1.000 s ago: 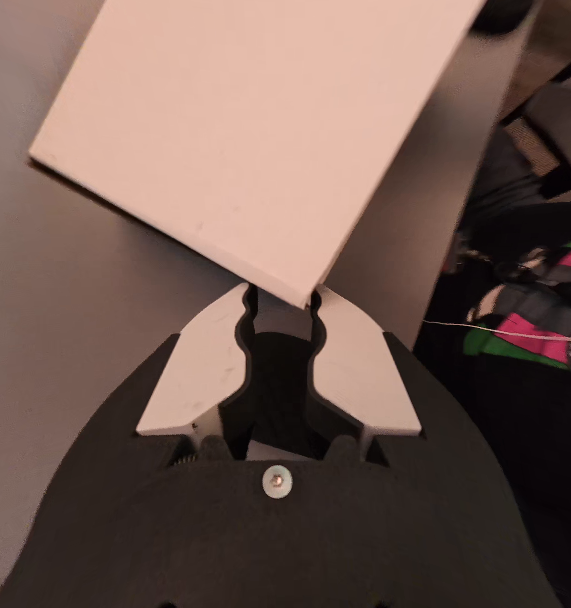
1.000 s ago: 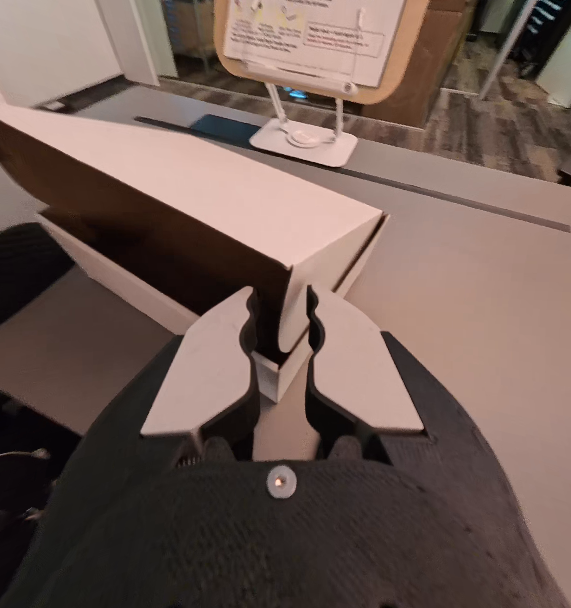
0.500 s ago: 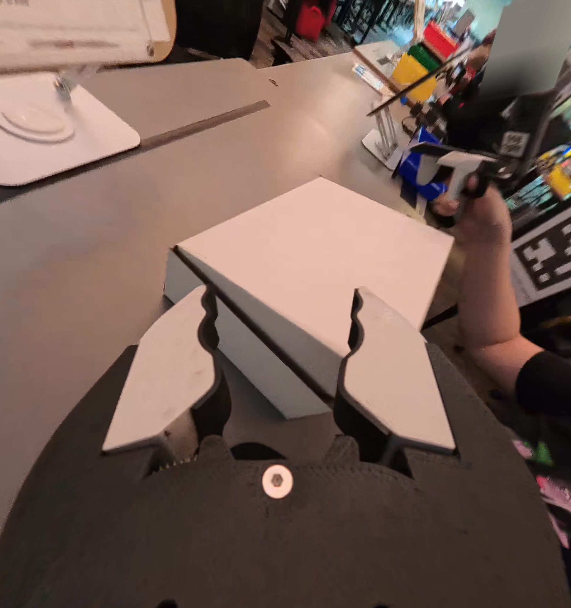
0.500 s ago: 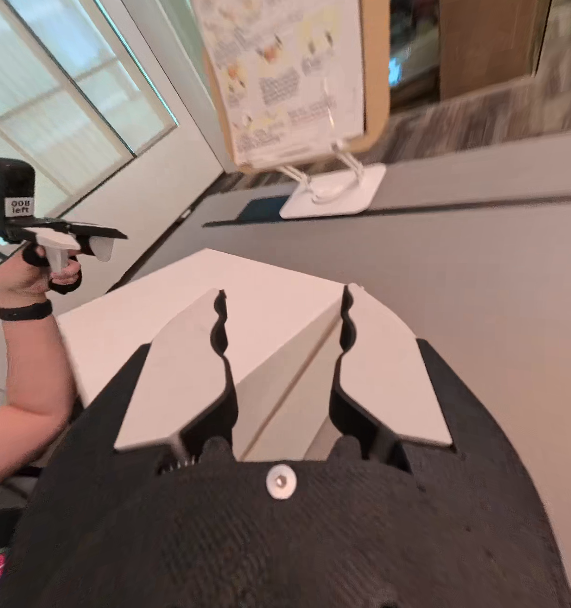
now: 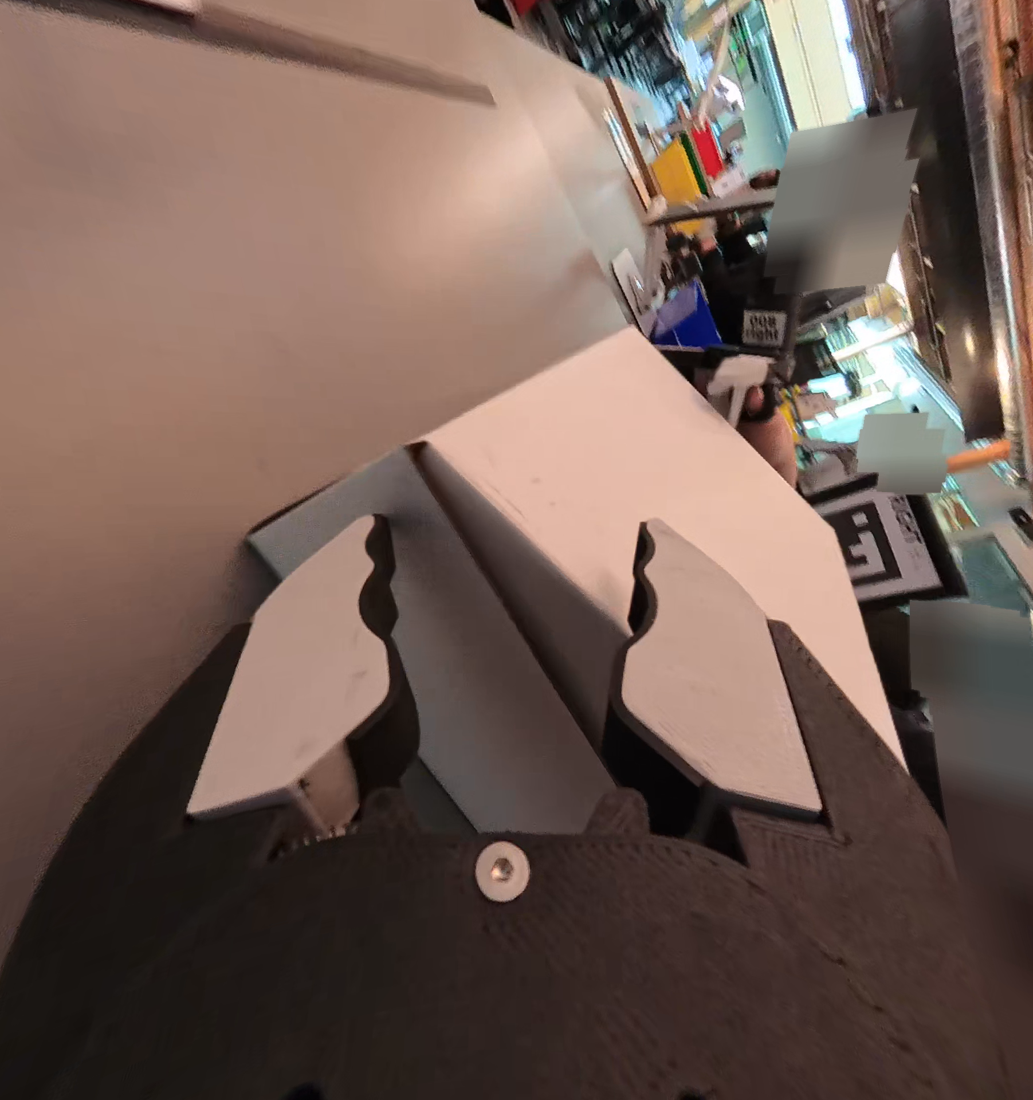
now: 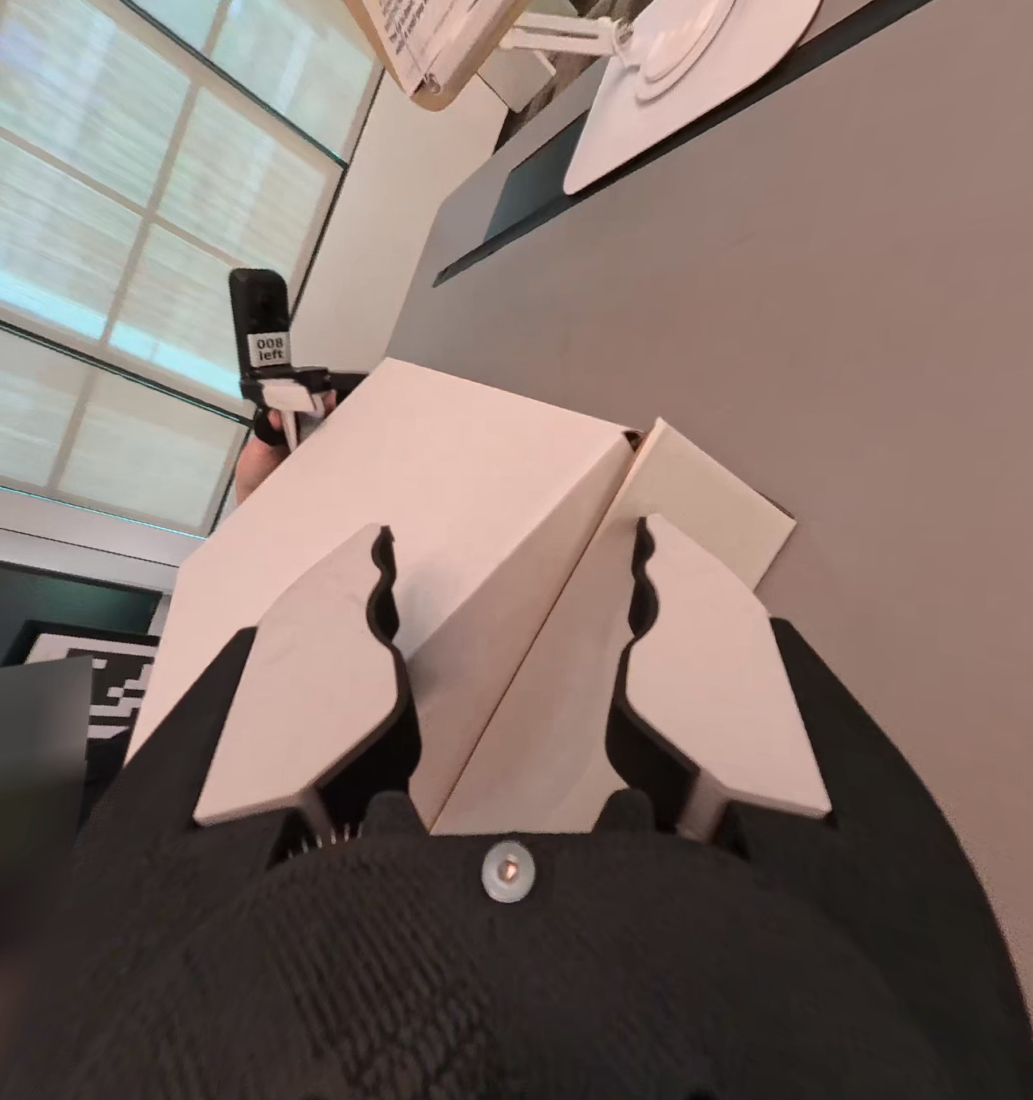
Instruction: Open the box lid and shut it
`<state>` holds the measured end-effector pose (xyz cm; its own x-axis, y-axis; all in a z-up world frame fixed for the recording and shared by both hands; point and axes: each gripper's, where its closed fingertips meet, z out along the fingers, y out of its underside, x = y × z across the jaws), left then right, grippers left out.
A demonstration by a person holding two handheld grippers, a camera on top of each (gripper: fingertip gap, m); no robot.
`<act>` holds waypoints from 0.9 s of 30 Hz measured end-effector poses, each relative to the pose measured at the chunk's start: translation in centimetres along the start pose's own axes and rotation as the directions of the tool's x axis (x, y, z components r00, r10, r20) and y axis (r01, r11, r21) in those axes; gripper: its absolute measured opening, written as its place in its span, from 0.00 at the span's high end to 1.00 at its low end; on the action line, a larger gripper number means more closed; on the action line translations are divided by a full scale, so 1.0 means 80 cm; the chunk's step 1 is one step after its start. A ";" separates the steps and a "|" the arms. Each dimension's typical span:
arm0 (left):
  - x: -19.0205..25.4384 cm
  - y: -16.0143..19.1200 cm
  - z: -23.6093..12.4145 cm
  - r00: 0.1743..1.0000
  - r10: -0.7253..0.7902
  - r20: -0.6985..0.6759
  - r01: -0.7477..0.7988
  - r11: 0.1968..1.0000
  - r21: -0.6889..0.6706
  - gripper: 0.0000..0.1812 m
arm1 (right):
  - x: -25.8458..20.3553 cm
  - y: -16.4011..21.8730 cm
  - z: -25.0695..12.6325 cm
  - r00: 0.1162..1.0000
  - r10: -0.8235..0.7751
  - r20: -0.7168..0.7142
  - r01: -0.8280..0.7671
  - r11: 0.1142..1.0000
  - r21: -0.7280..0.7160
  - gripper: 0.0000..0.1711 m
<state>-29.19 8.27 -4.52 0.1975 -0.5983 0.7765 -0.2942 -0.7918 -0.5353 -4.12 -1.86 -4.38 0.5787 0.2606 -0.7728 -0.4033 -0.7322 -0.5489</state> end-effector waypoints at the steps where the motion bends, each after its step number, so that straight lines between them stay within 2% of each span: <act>1: 0.002 0.001 0.005 1.000 0.005 -0.006 -0.005 1.000 -0.003 0.55 | 0.000 0.002 0.002 1.000 -0.017 -0.013 0.017 1.000 -0.014 0.55; 5: 0.002 0.001 0.007 0.999 0.046 0.024 -0.046 0.999 -0.010 0.55 | -0.001 0.006 0.003 0.999 -0.039 -0.027 0.038 0.998 -0.040 0.55; 8: -0.006 0.004 0.005 0.997 0.059 0.057 -0.058 0.998 -0.018 0.62 | 0.005 0.005 0.002 0.999 -0.034 -0.028 0.032 0.998 -0.046 0.61; 14: -0.007 0.008 0.004 0.992 0.098 0.076 -0.094 0.994 -0.057 0.62 | 0.002 0.015 0.005 0.982 -0.174 -0.071 0.168 0.982 -0.086 0.59; 19: -0.007 0.011 0.005 0.988 0.126 0.085 -0.120 0.990 -0.070 0.62 | 0.000 0.019 0.005 0.980 -0.187 -0.064 0.179 0.978 -0.109 0.59; 24: -0.007 0.016 0.004 0.981 0.161 0.107 -0.149 0.983 -0.106 0.64 | -0.003 0.026 0.005 0.962 -0.264 -0.065 0.250 0.953 -0.170 0.58; 27: -0.010 0.016 0.006 0.974 0.184 0.134 -0.170 0.979 -0.111 0.64 | -0.001 0.028 0.007 0.958 -0.279 -0.068 0.264 0.949 -0.174 0.61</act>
<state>-29.25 7.68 -5.99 0.2637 -0.7446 0.6133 -0.4250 -0.6604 -0.6190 -5.46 -3.14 -5.74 0.7149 0.4113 -0.5655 -0.1062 -0.7355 -0.6692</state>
